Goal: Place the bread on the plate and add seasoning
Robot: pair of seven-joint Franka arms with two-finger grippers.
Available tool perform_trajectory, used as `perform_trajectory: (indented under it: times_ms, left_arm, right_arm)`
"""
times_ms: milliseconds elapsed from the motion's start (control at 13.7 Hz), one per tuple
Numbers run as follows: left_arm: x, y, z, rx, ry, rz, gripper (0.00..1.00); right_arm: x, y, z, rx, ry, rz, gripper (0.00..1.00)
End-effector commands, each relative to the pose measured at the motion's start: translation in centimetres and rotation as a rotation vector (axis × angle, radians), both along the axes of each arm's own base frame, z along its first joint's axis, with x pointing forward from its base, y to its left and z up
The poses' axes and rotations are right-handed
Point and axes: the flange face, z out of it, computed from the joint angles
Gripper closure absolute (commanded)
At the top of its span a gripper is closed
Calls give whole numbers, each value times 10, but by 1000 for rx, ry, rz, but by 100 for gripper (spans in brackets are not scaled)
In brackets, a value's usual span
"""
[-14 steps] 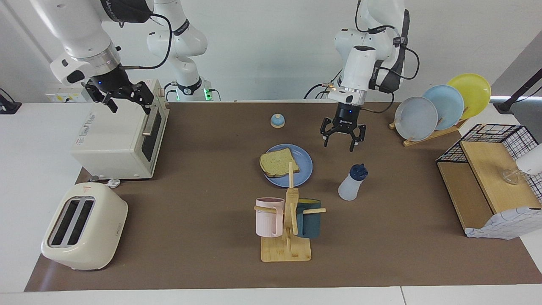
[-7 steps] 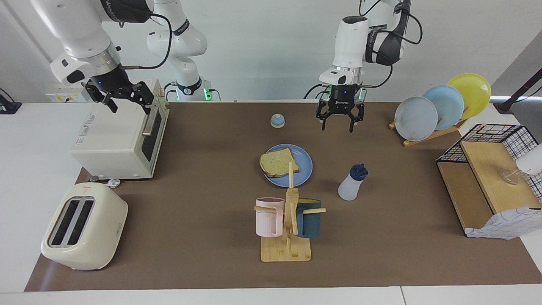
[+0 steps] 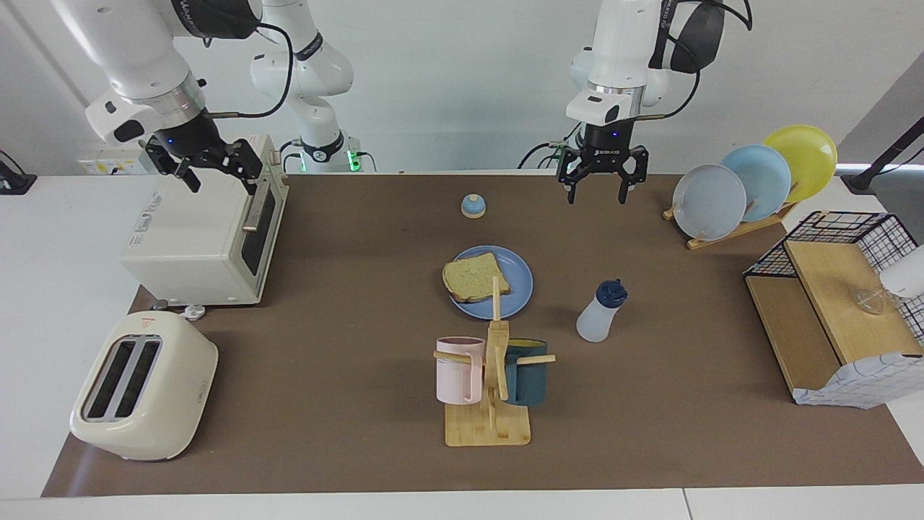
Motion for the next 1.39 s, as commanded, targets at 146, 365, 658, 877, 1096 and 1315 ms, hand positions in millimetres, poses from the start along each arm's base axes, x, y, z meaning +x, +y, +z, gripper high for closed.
perform_trajectory:
  times_ms: [146,365,658,877,1096,1315]
  left_arm:
    - [50,26,29,15,81,16,0]
    - [57,44,31,16,83,48,0]
    - [71,70,37,24,101,105,0]
    - [73,75,47,29,107,120,0]
    - [82,87,55,48,150,156,0]
    - [79,97,56,42,195,181,0]
  right_arm:
    - [-3,-2,-1,-8,-2,24,0]
    - [-3,-2,-1,-8,-2,24,0]
    - [-3,-2,-1,-8,-2,24,0]
    - [-3,-2,-1,-8,-2,24,0]
    - [-3,-2,-1,-8,-2,24,0]
    - [-3,-2,-1,-8,-2,24,0]
